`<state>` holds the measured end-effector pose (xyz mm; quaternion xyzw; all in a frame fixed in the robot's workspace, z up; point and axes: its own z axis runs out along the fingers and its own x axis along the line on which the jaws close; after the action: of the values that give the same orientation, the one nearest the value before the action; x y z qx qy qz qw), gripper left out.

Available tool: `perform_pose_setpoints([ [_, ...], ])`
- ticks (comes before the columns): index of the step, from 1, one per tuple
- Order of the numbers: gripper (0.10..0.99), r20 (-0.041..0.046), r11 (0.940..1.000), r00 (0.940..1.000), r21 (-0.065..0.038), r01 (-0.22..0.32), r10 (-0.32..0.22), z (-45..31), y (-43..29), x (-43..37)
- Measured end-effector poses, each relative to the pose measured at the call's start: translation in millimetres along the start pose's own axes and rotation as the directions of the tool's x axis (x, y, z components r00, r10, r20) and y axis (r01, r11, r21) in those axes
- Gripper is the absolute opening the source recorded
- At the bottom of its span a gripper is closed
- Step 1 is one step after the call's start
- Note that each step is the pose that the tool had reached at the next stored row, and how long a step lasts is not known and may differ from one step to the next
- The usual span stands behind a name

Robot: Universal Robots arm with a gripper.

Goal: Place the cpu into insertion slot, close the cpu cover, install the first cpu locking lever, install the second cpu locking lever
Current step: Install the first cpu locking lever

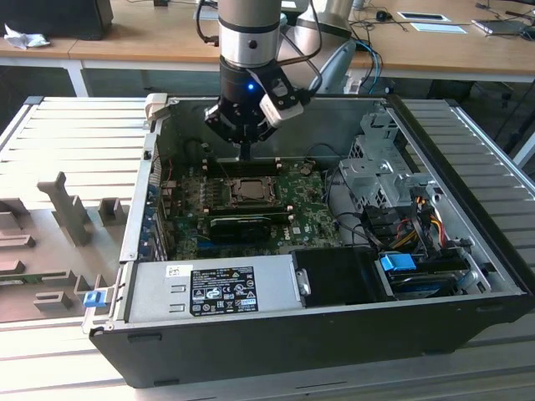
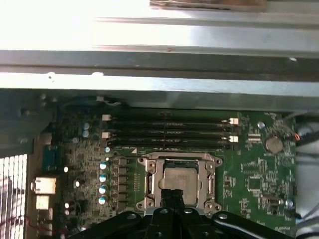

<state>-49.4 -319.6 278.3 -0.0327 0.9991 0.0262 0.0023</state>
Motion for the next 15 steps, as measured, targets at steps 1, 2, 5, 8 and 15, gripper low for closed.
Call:
perform_pose_setpoints([
  [1, 0.106, -0.0014, 0.9997, 0.9997, 0.000, 0.025, -0.025, 0.0, 0.0, 0.0],
  [2, 0.106, -0.0018, 0.9994, 0.9994, 0.000, 0.036, -0.036, 0.1, 0.0, 0.3],
  [5, 0.106, -0.0020, 0.9991, 0.9991, 0.000, 0.043, -0.043, 0.7, 0.3, 5.4],
  [8, 0.106, 0.0016, 0.9990, 0.9990, -0.003, 0.044, -0.044, 1.7, 1.1, 18.7],
  [15, 0.106, 0.0167, 0.9990, 0.9989, -0.001, 0.044, -0.044, 6.9, 3.0, 50.5],
])
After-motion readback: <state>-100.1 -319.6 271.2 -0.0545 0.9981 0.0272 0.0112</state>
